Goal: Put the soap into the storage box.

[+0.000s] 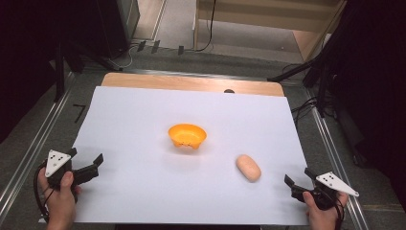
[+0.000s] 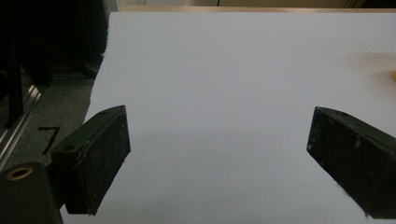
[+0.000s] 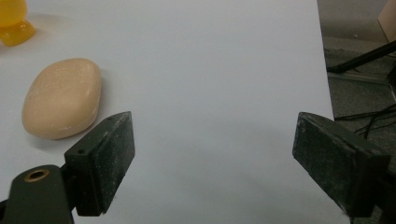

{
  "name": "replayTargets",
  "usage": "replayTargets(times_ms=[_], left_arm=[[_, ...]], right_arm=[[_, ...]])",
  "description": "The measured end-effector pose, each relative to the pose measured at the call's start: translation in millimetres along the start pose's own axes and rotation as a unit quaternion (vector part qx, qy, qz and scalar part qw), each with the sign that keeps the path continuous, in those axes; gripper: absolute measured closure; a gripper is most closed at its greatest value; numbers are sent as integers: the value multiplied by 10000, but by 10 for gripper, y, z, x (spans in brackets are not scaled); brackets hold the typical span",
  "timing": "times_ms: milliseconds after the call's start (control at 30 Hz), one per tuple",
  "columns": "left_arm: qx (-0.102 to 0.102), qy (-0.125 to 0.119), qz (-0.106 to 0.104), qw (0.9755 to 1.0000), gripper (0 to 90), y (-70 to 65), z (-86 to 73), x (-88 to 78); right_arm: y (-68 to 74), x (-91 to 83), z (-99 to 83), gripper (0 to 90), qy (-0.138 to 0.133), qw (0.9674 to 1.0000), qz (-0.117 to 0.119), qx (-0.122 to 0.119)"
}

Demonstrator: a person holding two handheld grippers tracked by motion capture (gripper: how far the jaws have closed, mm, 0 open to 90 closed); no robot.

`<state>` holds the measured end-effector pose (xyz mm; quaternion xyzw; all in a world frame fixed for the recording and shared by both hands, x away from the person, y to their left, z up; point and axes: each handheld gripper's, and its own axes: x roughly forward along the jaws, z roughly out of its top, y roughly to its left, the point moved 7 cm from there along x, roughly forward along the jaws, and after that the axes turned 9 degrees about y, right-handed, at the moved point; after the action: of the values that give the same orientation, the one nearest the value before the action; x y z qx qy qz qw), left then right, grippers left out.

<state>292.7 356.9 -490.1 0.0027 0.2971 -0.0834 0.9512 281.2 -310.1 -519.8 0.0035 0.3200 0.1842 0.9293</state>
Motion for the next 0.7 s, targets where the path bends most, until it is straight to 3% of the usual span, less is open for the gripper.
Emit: replayTargets(times_ms=[333, 400, 700], left_arm=[[-9, 4, 4, 10000, 67, 2, 0, 2], [-15, 6, 20, 10000, 67, 2, 0, 3], [-6, -28, 31, 10000, 67, -1, 0, -2]], right_arm=[[-13, 23, 8, 141, 122, 9998, -148, 32], [-8, 46, 6, 152, 336, 9992, -219, 35], [71, 84, 87, 220, 592, 9977, -275, -173]])
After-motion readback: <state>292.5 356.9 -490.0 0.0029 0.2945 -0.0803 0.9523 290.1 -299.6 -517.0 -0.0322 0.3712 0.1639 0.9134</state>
